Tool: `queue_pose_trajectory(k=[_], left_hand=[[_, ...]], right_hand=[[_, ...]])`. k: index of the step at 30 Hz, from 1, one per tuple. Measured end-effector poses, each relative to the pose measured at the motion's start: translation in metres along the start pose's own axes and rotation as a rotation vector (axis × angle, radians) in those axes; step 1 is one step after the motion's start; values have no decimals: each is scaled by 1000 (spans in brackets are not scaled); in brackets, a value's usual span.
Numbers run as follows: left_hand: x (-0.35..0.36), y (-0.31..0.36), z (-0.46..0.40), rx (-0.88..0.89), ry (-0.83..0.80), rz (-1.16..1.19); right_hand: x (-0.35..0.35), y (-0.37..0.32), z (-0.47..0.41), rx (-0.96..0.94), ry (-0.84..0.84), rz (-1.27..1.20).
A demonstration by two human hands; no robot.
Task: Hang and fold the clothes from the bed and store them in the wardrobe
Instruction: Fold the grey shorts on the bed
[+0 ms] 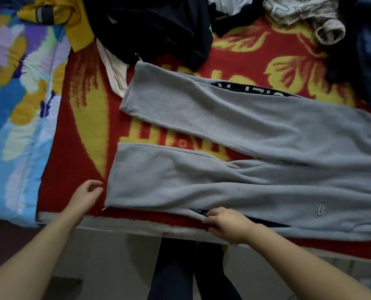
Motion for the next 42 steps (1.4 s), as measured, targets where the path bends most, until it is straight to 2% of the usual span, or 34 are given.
queue_pose_trajectory(k=[2, 6, 8, 9, 12, 14, 17, 19, 20, 22, 23, 25, 27, 28, 30, 32, 33, 35, 37, 38, 39, 40, 41, 42], left_hand=[[12, -2, -11, -1, 69, -145], [56, 56, -37, 270, 52, -287], [77, 87, -54, 372, 5, -412], [87, 97, -65, 380, -36, -505], [101, 109, -87, 390, -110, -882], [102, 111, -93, 505, -148, -991], [79, 113, -102, 602, -267, -890], [56, 117, -110, 624, -247, -858], [49, 118, -112, 634, -237, -882], [50, 121, -119, 643, -274, -1029], [56, 124, -121, 637, -288, -1065], [71, 145, -126, 662, -261, -922], [88, 167, -128, 794, -200, -803], [95, 176, -128, 843, -188, -863], [108, 187, -129, 852, -170, -1145], [117, 194, -132, 841, -133, -1316], [118, 202, -134, 865, -118, -1350], [110, 215, -141, 975, -95, -1362], [91, 220, -140, 1182, -126, -1248], [82, 217, -136, 1288, -183, -1169], [74, 211, -130, 1326, -287, -1160], [69, 199, -128, 1292, -419, -1230], [68, 189, -128, 1146, -547, -1327], [68, 182, -134, 951, -617, -1383]], right_hand=[[-4, 8, -9, 113, 73, -74], [-31, 63, -16, 486, 414, -238], [-45, 97, -19, 598, 463, -255], [-48, 112, -23, 627, 408, -247], [-47, 134, -40, 593, 73, -61], [-47, 134, -51, 580, -7, 71], [-56, 136, -54, 641, 118, 126], [-62, 140, -46, 723, 260, 68], [-61, 140, -44, 719, 238, 77], [-59, 138, -49, 623, 86, 149], [-61, 136, -50, 607, 83, 147], [-83, 138, -56, 599, 292, 94], [-99, 144, -64, 600, 463, 77], [-105, 147, -70, 595, 413, 95], [-106, 152, -83, 582, 210, 125], [-104, 155, -92, 604, 136, 120], [-107, 156, -93, 622, 179, 93], [-118, 156, -91, 618, 386, 49], [-122, 153, -81, 559, 522, 39], [-120, 151, -79, 499, 454, 34], [-115, 149, -78, 432, 310, 21], [-108, 147, -78, 361, 132, 9], [-103, 147, -77, 311, 5, 3], [-105, 152, -77, 305, -7, -13]])
Point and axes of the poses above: each hand's wrist, its own z-axis away from the middle knuckle, its own x-axis out of the palm, y = z × x, the point moved 3 cm from there along -z, towards the middle knuckle, and after that the axes turned 14 degrees about z, right-handed, at the moved point
